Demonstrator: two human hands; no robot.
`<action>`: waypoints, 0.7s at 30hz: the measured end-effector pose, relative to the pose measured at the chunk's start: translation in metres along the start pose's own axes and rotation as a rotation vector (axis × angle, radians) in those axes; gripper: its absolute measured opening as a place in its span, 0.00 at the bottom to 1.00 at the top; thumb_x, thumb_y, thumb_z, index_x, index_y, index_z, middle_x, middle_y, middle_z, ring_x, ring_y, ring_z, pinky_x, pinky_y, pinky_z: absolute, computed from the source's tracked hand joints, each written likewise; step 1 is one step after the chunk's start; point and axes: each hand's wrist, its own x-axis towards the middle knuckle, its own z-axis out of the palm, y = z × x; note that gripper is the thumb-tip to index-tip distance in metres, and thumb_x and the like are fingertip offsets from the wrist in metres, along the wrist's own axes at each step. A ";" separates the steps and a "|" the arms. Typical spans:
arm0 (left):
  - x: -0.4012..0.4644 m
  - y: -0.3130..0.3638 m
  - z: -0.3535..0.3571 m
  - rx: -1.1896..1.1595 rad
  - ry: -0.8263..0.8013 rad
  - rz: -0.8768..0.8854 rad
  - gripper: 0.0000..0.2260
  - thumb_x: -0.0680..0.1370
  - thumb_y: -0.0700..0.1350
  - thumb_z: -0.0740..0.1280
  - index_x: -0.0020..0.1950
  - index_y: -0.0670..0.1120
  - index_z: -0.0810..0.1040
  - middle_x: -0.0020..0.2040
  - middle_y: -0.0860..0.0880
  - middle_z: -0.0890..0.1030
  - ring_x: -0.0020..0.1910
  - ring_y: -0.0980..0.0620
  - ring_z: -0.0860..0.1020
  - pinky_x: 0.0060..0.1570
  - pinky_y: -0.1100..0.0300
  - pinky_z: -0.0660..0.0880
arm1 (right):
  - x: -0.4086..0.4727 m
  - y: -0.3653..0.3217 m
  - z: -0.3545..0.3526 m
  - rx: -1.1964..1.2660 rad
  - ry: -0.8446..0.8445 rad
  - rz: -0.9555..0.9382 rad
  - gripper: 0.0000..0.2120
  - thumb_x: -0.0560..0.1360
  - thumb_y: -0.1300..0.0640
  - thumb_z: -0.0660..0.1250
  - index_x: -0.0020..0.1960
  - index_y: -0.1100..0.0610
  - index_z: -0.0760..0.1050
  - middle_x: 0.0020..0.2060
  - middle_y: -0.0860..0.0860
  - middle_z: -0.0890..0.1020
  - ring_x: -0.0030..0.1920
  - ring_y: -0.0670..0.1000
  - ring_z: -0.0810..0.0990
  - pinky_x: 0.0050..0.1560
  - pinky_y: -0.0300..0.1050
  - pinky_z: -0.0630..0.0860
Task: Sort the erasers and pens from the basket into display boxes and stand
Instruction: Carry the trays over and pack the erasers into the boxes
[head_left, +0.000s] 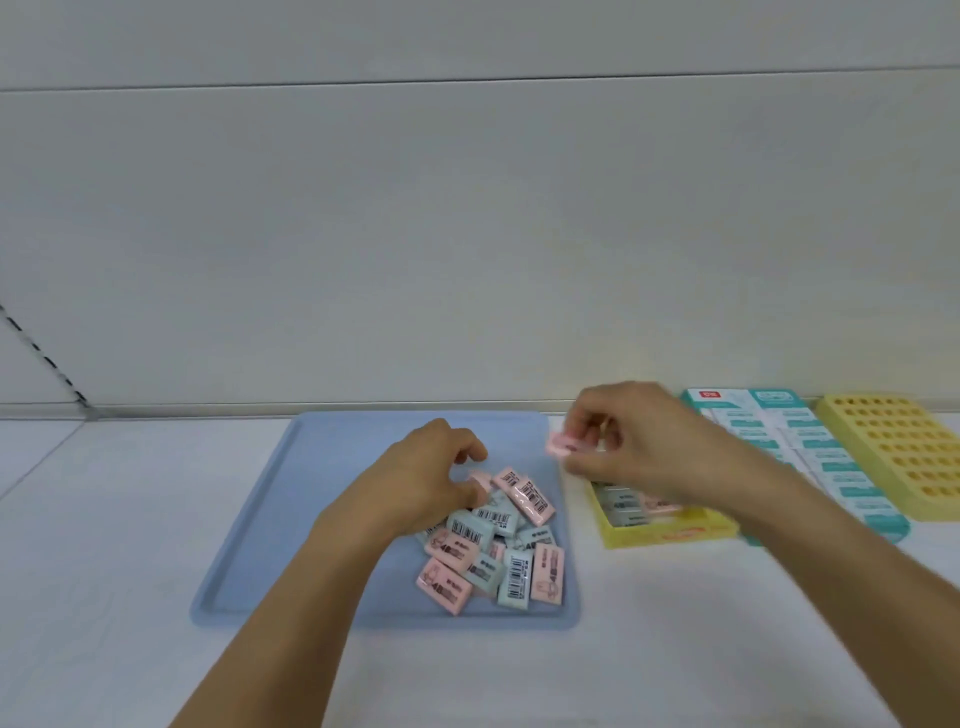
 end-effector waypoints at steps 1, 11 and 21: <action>0.000 0.000 0.000 0.008 0.004 0.004 0.16 0.76 0.47 0.71 0.63 0.54 0.75 0.56 0.54 0.73 0.49 0.55 0.74 0.45 0.64 0.72 | -0.005 0.009 -0.015 -0.053 -0.019 0.033 0.08 0.70 0.45 0.72 0.42 0.48 0.77 0.38 0.42 0.78 0.38 0.40 0.74 0.41 0.40 0.72; -0.001 0.048 0.016 -0.589 0.071 0.183 0.07 0.78 0.40 0.68 0.53 0.50 0.82 0.43 0.51 0.77 0.35 0.60 0.74 0.35 0.71 0.72 | -0.031 0.035 -0.026 -0.519 -0.372 0.088 0.09 0.74 0.53 0.67 0.53 0.51 0.77 0.48 0.46 0.77 0.50 0.49 0.76 0.49 0.44 0.73; -0.002 0.071 0.054 -0.488 -0.055 0.227 0.09 0.76 0.40 0.70 0.52 0.53 0.82 0.40 0.54 0.78 0.37 0.55 0.77 0.43 0.58 0.79 | -0.030 0.036 -0.027 -0.439 -0.372 0.075 0.12 0.76 0.60 0.64 0.55 0.49 0.81 0.51 0.44 0.80 0.46 0.44 0.74 0.52 0.41 0.75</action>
